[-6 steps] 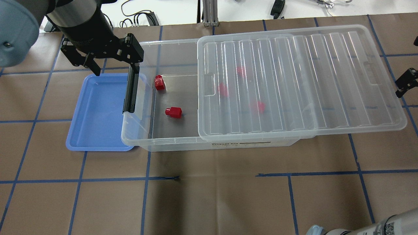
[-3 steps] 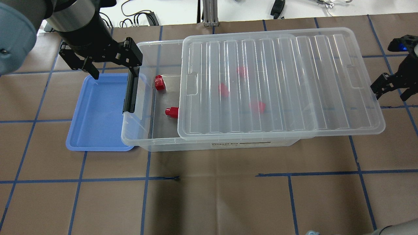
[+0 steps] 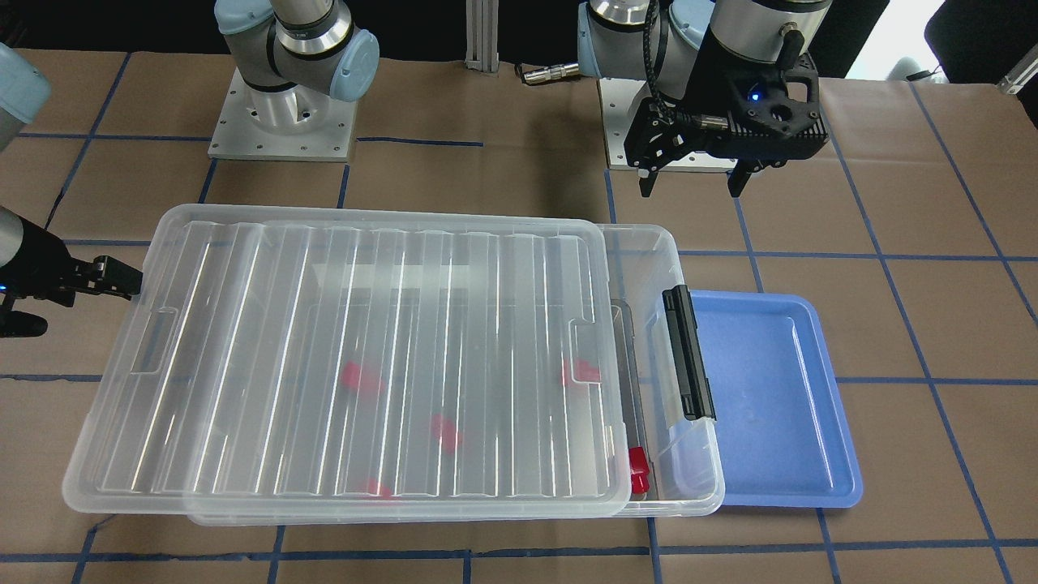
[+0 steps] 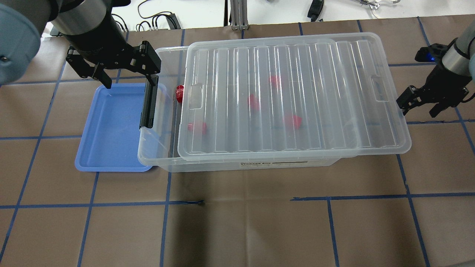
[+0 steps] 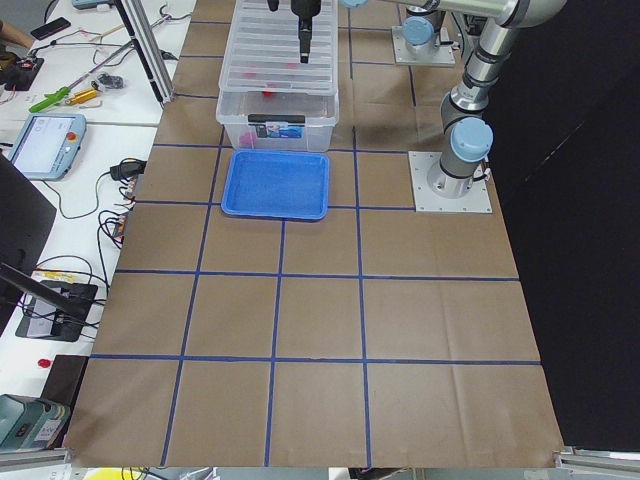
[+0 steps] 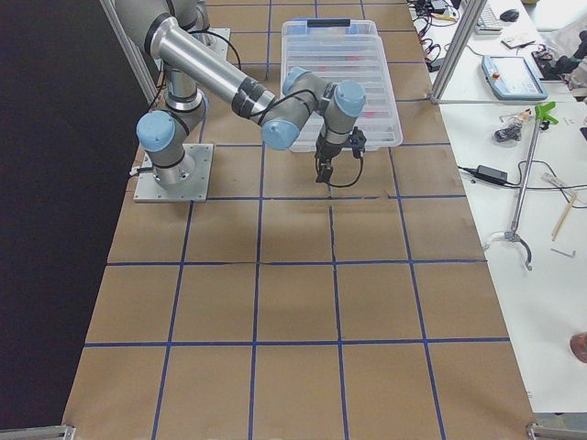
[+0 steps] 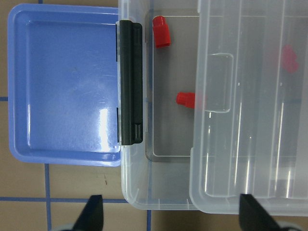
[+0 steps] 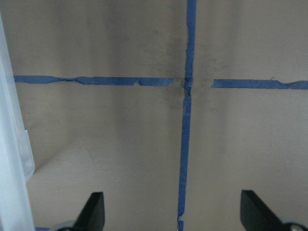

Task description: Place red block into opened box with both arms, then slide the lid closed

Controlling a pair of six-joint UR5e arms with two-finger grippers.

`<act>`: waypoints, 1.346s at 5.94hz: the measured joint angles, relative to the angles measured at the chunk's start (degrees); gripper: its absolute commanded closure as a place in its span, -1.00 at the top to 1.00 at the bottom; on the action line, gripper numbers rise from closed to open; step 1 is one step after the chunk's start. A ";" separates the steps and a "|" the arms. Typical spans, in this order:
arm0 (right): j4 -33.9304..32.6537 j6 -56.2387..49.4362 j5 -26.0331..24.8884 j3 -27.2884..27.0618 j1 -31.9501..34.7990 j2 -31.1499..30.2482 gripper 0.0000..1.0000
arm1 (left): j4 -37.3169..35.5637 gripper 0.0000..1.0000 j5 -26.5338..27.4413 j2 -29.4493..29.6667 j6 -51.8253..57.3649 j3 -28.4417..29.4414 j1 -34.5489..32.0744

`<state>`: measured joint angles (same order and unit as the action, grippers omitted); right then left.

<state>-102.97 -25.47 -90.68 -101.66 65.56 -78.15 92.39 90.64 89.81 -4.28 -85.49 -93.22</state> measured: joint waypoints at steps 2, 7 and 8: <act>-0.03 2.65 1.11 -0.43 3.53 -0.24 1.00 | -0.01 0.97 -0.28 0.15 -0.02 0.17 -0.02; 0.14 5.18 1.69 2.85 7.85 -1.71 1.00 | -0.01 0.97 -0.46 0.34 -0.03 0.22 -0.02; 2.53 5.25 -0.51 7.70 7.96 -2.91 1.00 | -0.01 0.97 -0.46 0.36 -0.02 0.23 -0.03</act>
<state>-100.44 -20.22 -91.20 -93.96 73.51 -81.06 92.37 90.18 90.17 -4.31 -85.26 -93.25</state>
